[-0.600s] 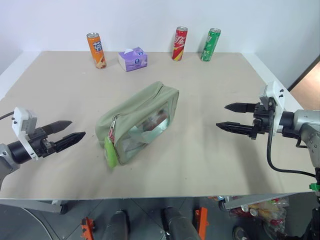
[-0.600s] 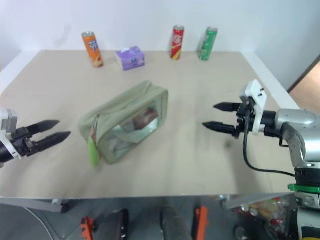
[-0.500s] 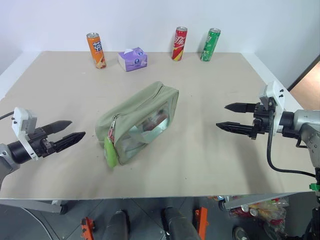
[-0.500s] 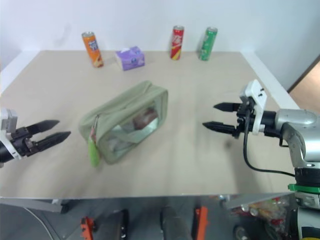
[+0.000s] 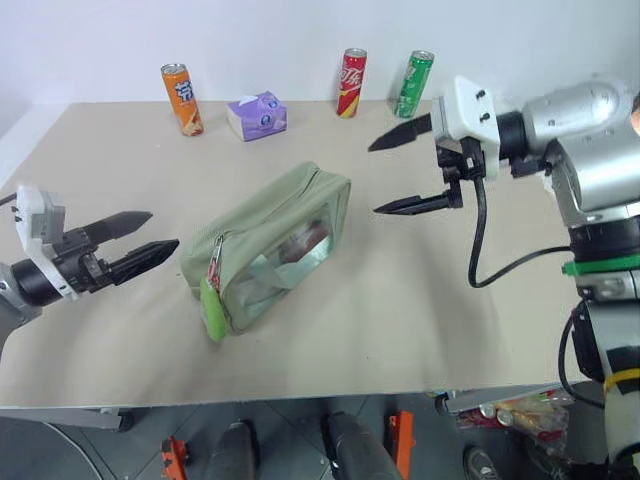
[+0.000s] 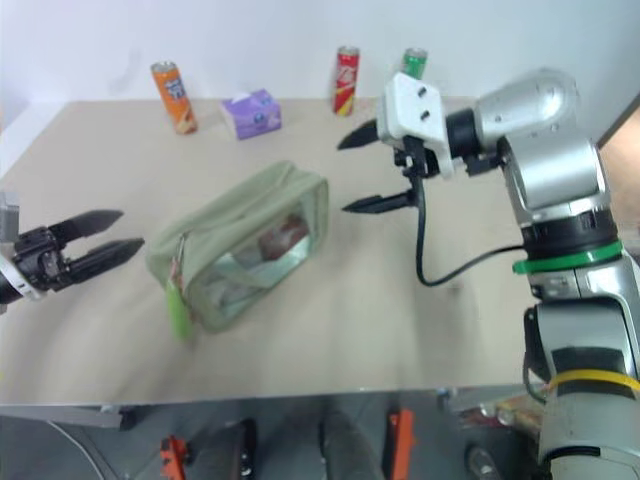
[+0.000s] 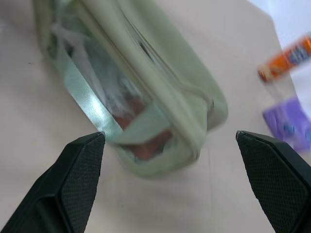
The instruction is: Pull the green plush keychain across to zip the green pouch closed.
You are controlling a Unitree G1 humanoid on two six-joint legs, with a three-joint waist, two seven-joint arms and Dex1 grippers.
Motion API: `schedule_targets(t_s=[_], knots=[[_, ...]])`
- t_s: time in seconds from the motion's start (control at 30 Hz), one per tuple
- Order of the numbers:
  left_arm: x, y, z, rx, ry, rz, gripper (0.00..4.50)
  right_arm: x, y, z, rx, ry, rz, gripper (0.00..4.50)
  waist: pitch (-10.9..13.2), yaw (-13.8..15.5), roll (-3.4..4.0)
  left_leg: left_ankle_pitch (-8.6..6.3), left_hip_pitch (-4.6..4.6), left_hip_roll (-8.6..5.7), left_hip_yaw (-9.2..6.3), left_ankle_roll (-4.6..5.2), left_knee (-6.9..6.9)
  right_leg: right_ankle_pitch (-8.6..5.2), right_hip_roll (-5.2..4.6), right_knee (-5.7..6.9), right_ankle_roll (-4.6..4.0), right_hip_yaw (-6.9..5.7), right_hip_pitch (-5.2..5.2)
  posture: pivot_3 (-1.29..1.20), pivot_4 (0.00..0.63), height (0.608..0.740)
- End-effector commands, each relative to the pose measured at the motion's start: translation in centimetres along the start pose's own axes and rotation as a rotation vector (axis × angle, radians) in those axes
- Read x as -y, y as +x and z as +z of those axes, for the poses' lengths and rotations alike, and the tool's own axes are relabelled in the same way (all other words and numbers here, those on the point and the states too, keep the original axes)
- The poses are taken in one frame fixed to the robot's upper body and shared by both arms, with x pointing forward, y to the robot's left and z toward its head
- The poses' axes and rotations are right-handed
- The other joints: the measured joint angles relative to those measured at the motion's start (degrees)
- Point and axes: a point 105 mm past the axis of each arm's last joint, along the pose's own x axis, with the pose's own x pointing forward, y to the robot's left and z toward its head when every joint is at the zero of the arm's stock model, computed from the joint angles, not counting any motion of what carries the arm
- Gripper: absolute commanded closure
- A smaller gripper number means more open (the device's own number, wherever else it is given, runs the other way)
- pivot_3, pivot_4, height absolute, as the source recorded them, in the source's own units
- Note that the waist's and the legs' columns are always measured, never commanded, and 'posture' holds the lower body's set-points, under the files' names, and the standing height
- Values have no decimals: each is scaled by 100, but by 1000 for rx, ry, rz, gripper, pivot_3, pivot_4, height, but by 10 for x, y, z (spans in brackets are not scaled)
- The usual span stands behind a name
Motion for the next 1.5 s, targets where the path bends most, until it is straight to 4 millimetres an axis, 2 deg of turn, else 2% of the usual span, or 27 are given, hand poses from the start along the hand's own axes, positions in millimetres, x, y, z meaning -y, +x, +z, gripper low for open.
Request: schedule_targets(t_s=[0.03, 0.13, 0.33, 0.5, 0.67, 0.83, 0.9, 0.93, 0.97, 1.0, 1.03, 1.07, 1.1, 1.13, 1.2, 1.3, 1.5], knots=[[30, 9, 59, 126, 173, -94, 0, 3, 9, 7, -10, -94, 77, 19, 1, 2, -4, 0, -1, 1, -7, 0, 0, 0, 3, 0, 0, -5, 1, 0, 150, 740], [42, 12, 67, 121, 206, -135, 0, 5, 15, 8, 7, -107, 98, 19, 2, 1, 1, 0, 4, 0, -10, 0, 1, 0, 2, 0, 1, -7, 10, 0, 150, 740], [58, 18, 71, 86, 243, -203, 0, 6, 37, 15, 46, -140, 123, 19, 3, -8, 2, 1, 8, -4, -16, 0, 4, -3, 5, 8, 4, -5, 13, 0, 150, 740], [58, 21, 66, 65, 239, -220, 0, 4, 57, 24, 70, -173, 150, 19, 3, -7, 2, 3, 11, -3, -20, -1, 6, 0, 7, 13, 1, -8, 14, 0, 150, 740], [55, 23, 48, 4, 224, -225, 0, -2, 69, 39, 115, -189, 204, 19, 3, -6, 2, 4, 9, -3, -21, -2, 7, 0, 6, 14, 1, -8, 15, 0, 150, 740], [56, 28, 46, 12, 222, -231, 0, -6, 80, 36, 106, -190, 226, 19, 3, -4, 1, 4, 7, -3, -25, -2, 6, -1, 7, 14, -1, -13, 15, 0, 150, 740], [56, 29, 45, 15, 222, -230, 0, -6, 83, 33, 101, -185, 225, 569, 3, -3, 1, 4, 8, -3, -25, -2, 7, -1, 7, 14, -1, -13, 14, 0, 150, 740], [55, 30, 45, 16, 222, -227, 0, -6, 84, 31, 98, -182, 222, 569, 3, -4, 1, 4, 8, -3, -25, -2, 7, -1, 7, 14, -1, -13, 15, 0, 150, 740], [55, 30, 45, 18, 222, -224, 0, -6, 85, 30, 96, -175, 222, 1103, 3, -3, 2, 4, 8, -3, -25, -2, 7, -1, 7, 14, -1, -13, 14, 0, 150, 740], [55, 30, 45, 20, 222, -222, 0, -7, 85, 28, 92, -166, 228, 1228, 3, -3, 1, 4, 8, -3, -25, -2, 7, -1, 7, 14, -1, -13, 14, 0, 150, 740], [55, 30, 45, 24, 223, -219, 0, -8, 85, 26, 89, -160, 234, 1931, 3, -3, 1, 4, 8, -3, -25, -2, 7, -1, 7, 14, -1, -14, 15, 0, 150, 740], [55, 30, 46, 31, 221, -216, 0, -9, 85, 23, 82, -154, 238, 2349, 3, -3, 1, 4, 7, -3, -25, -2, 7, -1, 7, 14, -1, -14, 15, 0, 150, 740], [54, 31, 46, 36, 220, -213, 0, -9, 86, 21, 75, -150, 241, 2349, 3, -3, 1, 4, 7, -3, -25, -2, 7, -1, 7, 14, -1, -14, 15, 0, 150, 740], [54, 31, 46, 39, 220, -211, 0, -10, 86, 19, 70, -146, 242, 2864, 3, -3, 1, 4, 8, -3, -25, -2, 6, -1, 7, 14, -1, -14, 15, 0, 150, 740], [55, 31, 47, 48, 222, -209, 0, -9, 87, 16, 68, -135, 238, 3401, 3, -3, 1, 4, 8, -3, -26, -2, 6, -1, 7, 14, -1, -15, 15, 0, 150, 740], [56, 32, 53, 78, 222, -205, 0, -9, 88, 15, 73, -122, 236, 4461, 3, -3, 1, 4, 8, -3, -27, -2, 7, -1, 7, 14, 0, -15, 17, 0, 150, 740], [58, 34, 62, 114, 220, -197, 0, -10, 88, 15, 77, -110, 253, 4461, 3, -3, 1, 4, 8, -3, -27, -2, 7, 0, 7, 14, 1, -15, 17, 0, 150, 740]])
